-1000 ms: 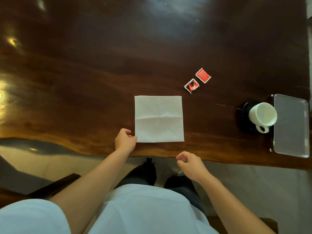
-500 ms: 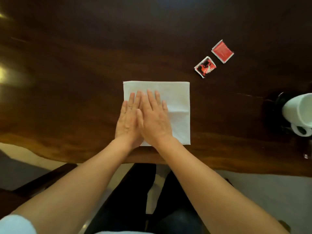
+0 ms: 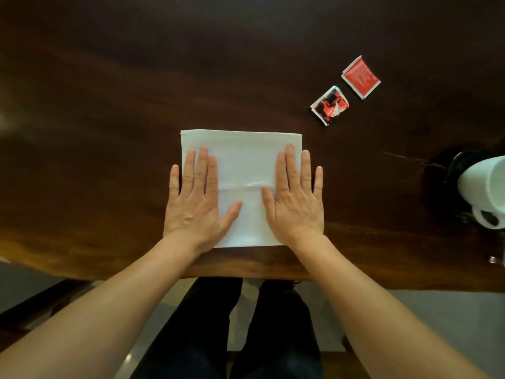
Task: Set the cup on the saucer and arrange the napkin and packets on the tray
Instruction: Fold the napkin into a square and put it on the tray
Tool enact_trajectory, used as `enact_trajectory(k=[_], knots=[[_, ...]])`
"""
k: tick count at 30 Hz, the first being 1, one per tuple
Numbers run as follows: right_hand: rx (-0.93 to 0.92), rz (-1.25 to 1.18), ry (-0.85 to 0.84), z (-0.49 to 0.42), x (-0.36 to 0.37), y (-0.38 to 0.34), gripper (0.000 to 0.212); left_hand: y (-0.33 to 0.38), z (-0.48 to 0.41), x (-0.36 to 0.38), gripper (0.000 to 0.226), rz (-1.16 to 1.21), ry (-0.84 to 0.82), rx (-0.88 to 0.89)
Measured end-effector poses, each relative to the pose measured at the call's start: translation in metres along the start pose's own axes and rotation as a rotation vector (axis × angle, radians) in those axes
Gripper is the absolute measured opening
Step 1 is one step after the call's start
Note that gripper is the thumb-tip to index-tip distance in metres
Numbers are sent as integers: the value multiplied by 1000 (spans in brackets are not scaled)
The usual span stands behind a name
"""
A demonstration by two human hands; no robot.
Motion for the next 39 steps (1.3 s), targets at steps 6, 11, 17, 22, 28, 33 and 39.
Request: enact_trajectory(k=[6, 11, 17, 22, 28, 33, 39], knots=[[-63, -128, 94, 13, -3, -51, 68, 24, 15, -13, 77, 53, 49, 131], [-124, -14, 58, 20, 27, -54, 67, 22, 24, 16, 72, 8, 26, 189], [-178, -84, -103, 14, -4, -46, 61, 14, 14, -1, 71, -48, -156, 205], [-113, -72, -64, -38, -64, -11, 91, -20, -44, -52, 96, 6, -98, -11], [19, -130, -230, -78, -92, 4, 96, -15, -83, -85, 84, 47, -153, -89], [-20, -105, -290, -71, -101, -6, 40, -3, -83, -95, 27, 171, -274, -84], [-73, -193, -72, -52, -190, -4, 6, -3, -78, -173, 17, 276, -82, 1]])
Point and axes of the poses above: each hand's wrist, its own z-axis away from the middle knuckle, its own x-axis out of the palm, y = z × x, the point moved 8 cm from there along -z, towards the middle knuckle, and after that the axes turned 8 degrees about -x, right-handed, at the moved point
